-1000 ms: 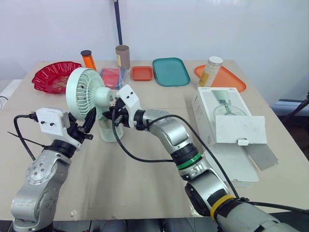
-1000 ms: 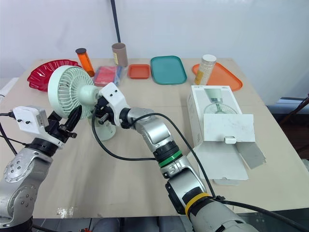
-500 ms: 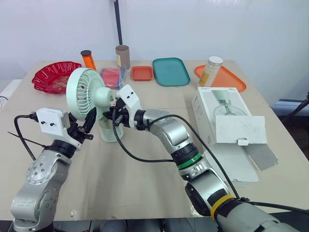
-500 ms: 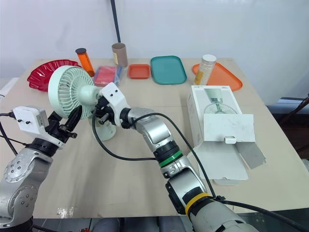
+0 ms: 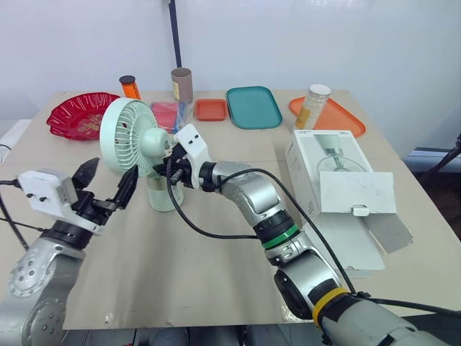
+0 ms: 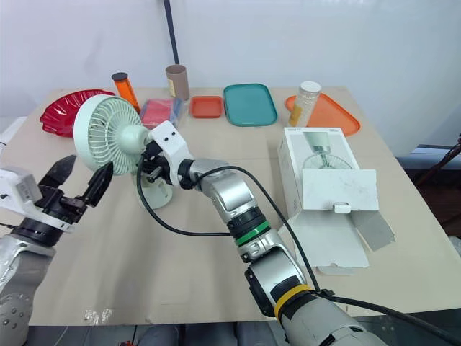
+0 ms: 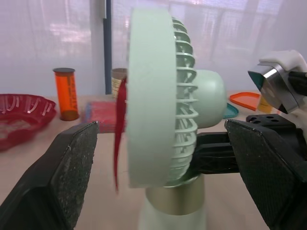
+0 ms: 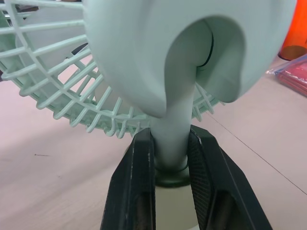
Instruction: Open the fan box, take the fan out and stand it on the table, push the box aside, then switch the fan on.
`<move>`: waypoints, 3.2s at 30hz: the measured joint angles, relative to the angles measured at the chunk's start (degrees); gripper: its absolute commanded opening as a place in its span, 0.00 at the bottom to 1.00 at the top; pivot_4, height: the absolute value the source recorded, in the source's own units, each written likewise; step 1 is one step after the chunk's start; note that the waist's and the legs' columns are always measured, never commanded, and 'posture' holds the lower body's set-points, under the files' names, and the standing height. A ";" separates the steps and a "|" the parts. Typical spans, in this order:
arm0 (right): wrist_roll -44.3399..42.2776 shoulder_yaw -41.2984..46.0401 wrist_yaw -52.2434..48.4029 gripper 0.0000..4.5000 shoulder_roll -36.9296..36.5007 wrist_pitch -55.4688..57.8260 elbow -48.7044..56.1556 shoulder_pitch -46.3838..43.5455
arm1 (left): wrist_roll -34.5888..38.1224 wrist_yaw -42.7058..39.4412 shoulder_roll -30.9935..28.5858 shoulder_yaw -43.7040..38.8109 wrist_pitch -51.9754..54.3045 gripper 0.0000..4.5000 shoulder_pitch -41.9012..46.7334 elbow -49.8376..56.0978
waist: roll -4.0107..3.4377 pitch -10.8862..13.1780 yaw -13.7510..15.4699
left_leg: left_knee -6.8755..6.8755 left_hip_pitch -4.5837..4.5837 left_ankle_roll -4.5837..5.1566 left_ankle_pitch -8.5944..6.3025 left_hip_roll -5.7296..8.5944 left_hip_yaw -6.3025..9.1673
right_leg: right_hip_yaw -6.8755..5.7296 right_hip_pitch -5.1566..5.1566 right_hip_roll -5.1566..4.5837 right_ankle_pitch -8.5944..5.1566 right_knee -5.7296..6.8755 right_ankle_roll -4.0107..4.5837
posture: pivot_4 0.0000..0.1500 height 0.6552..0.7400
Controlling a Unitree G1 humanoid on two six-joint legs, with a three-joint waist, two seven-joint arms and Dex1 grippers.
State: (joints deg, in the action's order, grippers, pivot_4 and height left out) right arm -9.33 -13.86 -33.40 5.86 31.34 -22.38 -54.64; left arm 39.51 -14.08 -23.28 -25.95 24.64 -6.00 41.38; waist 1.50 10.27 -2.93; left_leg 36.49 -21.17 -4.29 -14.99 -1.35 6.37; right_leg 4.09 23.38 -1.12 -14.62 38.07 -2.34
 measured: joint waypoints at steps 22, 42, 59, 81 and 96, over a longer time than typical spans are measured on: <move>-13.57 6.36 -22.76 0.08 -20.79 0.08 18.48 10.12 | 15.44 -24.77 -16.79 -8.93 3.04 0.73 0.38 -21.28 | -0.09 0.12 -0.15 | -0.09 -0.11 0.00 0.00 -0.09 0.07 | -0.06 0.06 0.09 -0.10 -0.05 0.02 | 1.00 1.00; -22.88 7.23 -23.71 0.08 -28.06 9.52 35.00 17.99 | 0.68 -36.07 -10.84 16.58 -1.90 0.01 9.00 -24.06 | -0.09 0.14 -0.20 | -0.09 -0.08 -0.01 0.00 -0.13 0.06 | -0.02 0.05 0.15 -0.07 -0.05 0.04 | 1.00 1.00; -17.45 0.24 -23.78 0.08 -29.69 4.55 35.66 23.30 | -4.71 -38.18 -9.39 19.88 -3.48 0.01 9.54 -25.37 | -0.08 0.14 -0.16 | -0.08 -0.07 -0.01 0.00 -0.13 0.06 | -0.01 0.03 0.16 -0.08 -0.04 0.02 | 1.00 1.00; -16.83 -0.04 -23.73 0.08 -30.02 3.15 36.36 24.43 | -9.30 -41.45 -8.88 23.83 -6.17 0.01 6.88 -27.67 | -0.08 0.13 -0.14 | -0.08 -0.02 -0.01 0.00 -0.13 0.06 | -0.01 -0.02 0.16 -0.08 -0.04 0.02 | 1.00 1.00; -16.69 -0.06 -23.67 0.08 -30.31 3.15 36.87 24.66 | -10.60 -42.57 -7.49 24.97 -8.11 0.01 9.25 -31.98 | -0.07 0.13 -0.12 | -0.07 -0.02 -0.01 0.00 -0.13 0.06 | -0.01 -0.02 0.15 -0.08 -0.04 0.02 | 1.00 1.00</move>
State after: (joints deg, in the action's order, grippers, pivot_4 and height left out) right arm -26.02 -13.92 -57.07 -24.46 34.50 14.49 -29.98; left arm 28.91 -56.65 -30.77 -0.98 16.53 3.25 9.40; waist 1.42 10.39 -3.04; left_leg 36.42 -21.19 -4.30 -14.98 -1.48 6.43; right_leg 4.08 23.36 -0.97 -14.70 38.03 -2.32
